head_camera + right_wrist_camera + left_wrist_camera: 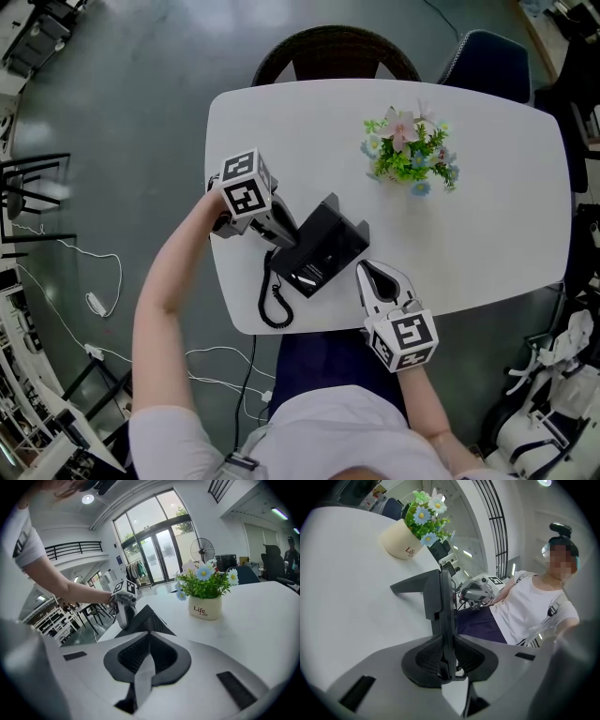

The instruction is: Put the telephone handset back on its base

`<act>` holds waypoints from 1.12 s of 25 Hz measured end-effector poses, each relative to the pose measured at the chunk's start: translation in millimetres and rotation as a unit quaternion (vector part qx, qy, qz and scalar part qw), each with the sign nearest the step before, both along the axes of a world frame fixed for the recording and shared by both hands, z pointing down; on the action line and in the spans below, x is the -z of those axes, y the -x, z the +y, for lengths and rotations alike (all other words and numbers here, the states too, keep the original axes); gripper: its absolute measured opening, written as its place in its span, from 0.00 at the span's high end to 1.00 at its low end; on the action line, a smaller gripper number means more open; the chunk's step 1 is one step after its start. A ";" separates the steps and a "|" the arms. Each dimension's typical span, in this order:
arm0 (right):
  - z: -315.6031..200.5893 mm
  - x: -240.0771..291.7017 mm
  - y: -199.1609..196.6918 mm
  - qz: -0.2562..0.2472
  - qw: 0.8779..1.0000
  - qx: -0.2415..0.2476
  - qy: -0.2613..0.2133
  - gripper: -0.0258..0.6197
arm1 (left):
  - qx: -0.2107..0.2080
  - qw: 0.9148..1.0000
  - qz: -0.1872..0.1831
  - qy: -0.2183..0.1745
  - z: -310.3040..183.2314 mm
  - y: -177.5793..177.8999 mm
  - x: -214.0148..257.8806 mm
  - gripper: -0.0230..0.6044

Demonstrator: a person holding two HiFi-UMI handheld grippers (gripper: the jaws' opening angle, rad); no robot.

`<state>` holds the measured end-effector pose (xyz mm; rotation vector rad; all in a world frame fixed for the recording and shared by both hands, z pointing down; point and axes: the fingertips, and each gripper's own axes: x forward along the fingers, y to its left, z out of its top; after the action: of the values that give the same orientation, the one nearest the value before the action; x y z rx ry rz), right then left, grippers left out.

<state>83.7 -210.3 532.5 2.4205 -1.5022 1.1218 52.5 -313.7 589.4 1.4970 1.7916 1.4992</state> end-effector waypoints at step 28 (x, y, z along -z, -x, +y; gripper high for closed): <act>24.8 33.9 7.9 0.022 0.995 0.071 -0.065 0.90 | 0.421 0.877 0.151 -0.177 -29.3 -19.7 -0.6 0.45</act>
<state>75.9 -185.4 498.6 2.3558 -1.7533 0.9658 72.3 -343.0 590.1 2.3694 0.7497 1.1809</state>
